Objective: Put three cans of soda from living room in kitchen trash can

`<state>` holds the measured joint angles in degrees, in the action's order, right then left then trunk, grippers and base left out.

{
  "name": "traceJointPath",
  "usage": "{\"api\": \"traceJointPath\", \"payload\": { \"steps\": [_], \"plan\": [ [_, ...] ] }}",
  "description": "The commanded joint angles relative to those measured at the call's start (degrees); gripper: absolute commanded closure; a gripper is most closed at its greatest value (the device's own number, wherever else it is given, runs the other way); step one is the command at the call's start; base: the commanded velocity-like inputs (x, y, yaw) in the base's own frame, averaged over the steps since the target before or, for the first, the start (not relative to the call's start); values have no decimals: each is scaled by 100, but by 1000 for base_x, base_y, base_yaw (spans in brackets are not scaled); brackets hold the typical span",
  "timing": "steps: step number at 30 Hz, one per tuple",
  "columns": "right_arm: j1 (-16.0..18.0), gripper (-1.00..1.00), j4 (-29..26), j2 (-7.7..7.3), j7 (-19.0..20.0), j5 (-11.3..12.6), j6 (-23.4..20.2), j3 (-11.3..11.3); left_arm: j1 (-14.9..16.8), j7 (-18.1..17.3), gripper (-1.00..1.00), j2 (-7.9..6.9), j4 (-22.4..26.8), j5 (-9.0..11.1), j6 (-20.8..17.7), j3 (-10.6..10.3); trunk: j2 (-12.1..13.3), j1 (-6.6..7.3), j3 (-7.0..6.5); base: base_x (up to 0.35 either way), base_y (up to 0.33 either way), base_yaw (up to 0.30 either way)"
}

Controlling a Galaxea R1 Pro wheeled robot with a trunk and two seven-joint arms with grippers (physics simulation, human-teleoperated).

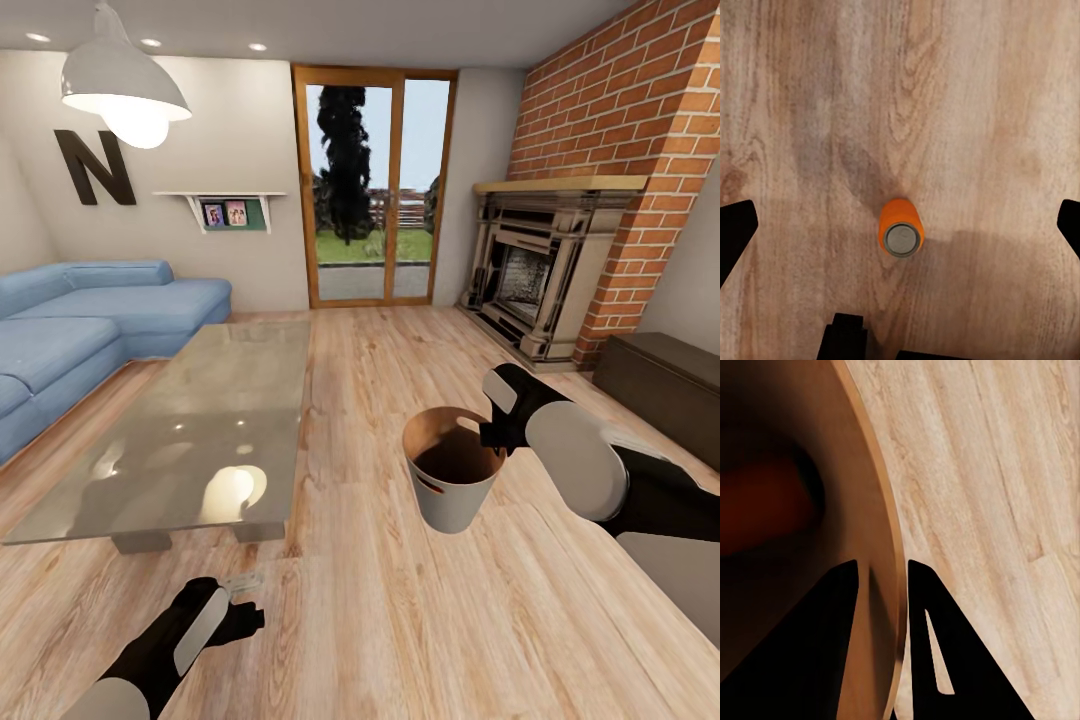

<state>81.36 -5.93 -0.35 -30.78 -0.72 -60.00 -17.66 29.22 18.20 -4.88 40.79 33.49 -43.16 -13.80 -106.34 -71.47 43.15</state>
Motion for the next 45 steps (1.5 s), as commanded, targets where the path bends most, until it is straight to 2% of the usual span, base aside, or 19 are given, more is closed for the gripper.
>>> {"api": "traceJointPath", "payload": {
  "steps": [1,14,32,45],
  "plan": [
    [3,100,-2,0,1,28,0,-27,-1,0,-100,-1,1,0,1,1,0,0,-1,0,0,0],
    [3,100,1,2,2,28,0,-27,-4,-20,-100,-4,-5,11,19,10,-482,-263,215,0,0,0],
    [3,100,4,0,2,28,0,-18,1,-57,-100,7,-481,24,64,9,-1204,-658,538,0,0,0],
    [3,100,4,4,1,28,0,-19,5,-62,-100,179,-604,-7,133,0,-1725,-944,771,0,0,0]
  ]
}}
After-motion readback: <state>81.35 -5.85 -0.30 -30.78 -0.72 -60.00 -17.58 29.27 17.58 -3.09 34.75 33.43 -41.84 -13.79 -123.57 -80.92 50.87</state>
